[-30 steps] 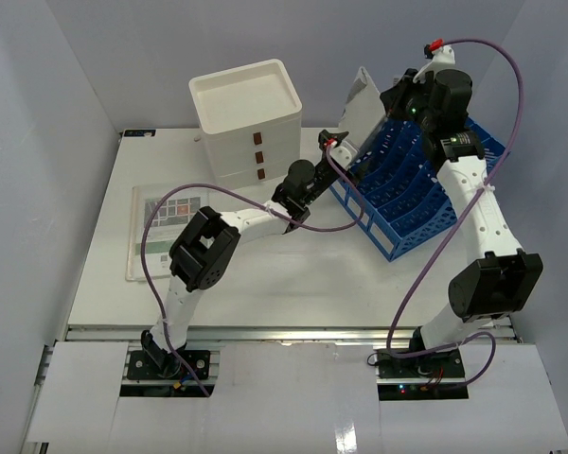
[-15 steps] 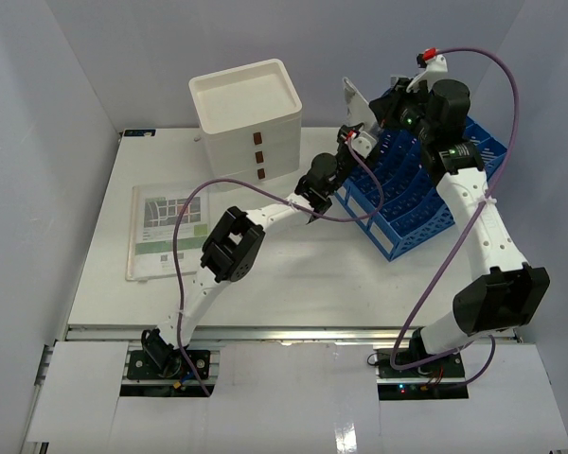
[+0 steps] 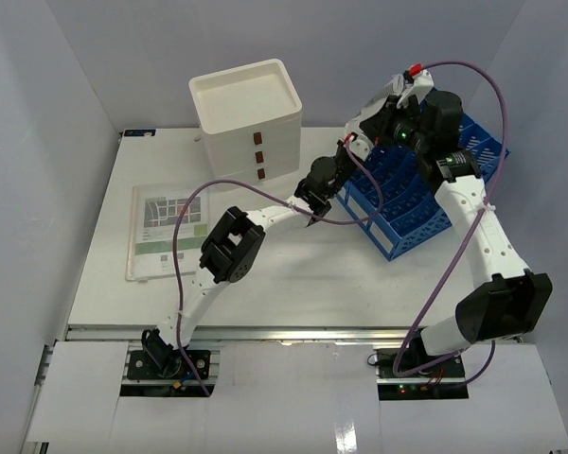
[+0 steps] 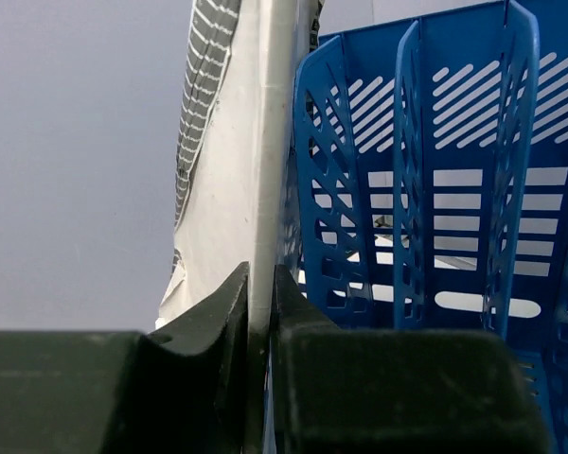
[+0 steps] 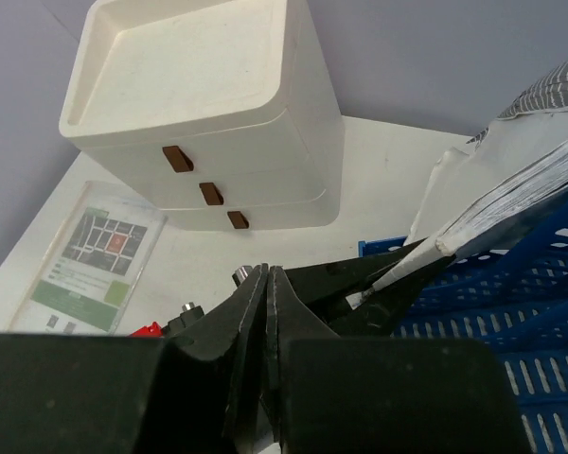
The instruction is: Organize the desk
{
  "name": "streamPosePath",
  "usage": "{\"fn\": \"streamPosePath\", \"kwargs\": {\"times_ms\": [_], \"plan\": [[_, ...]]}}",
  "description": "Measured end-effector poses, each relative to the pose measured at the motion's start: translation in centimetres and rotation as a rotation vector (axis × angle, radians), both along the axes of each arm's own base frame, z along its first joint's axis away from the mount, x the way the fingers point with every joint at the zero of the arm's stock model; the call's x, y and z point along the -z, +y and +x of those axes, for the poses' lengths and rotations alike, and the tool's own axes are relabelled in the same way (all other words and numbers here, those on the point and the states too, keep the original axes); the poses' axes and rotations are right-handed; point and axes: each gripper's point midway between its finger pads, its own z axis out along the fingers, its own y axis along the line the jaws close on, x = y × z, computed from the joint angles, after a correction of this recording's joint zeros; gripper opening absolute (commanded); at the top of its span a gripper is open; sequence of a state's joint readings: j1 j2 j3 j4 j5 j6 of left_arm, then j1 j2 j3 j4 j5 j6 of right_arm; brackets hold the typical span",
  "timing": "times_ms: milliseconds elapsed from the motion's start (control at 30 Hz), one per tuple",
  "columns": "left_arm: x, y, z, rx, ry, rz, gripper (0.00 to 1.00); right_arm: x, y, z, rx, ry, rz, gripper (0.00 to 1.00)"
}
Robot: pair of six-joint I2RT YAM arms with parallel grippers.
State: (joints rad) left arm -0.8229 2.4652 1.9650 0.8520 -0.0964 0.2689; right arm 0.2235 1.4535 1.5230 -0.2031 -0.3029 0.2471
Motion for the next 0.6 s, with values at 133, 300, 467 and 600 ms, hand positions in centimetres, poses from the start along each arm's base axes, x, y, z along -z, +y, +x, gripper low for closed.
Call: {"fn": "streamPosePath", "kwargs": {"times_ms": [133, 300, 467, 600], "plan": [[-0.6, 1.2, -1.2, 0.015, 0.011, -0.029, 0.15, -1.9, -0.8, -2.1, -0.009, -0.072, -0.064, 0.9], [-4.1, 2.7, -2.3, 0.055, 0.005, -0.096, 0.11, -8.1, -2.7, -6.5, 0.004, -0.279, -0.11, 0.91], [-10.1, 4.4, -3.8, 0.124, -0.062, -0.203, 0.1, -12.3, -4.5, -9.8, 0.037, -0.435, -0.13, 0.92], [-13.8, 6.5, -4.7, 0.187, -0.104, -0.275, 0.09, -10.5, -5.3, -10.0, 0.049, -0.433, -0.174, 0.92]]}}
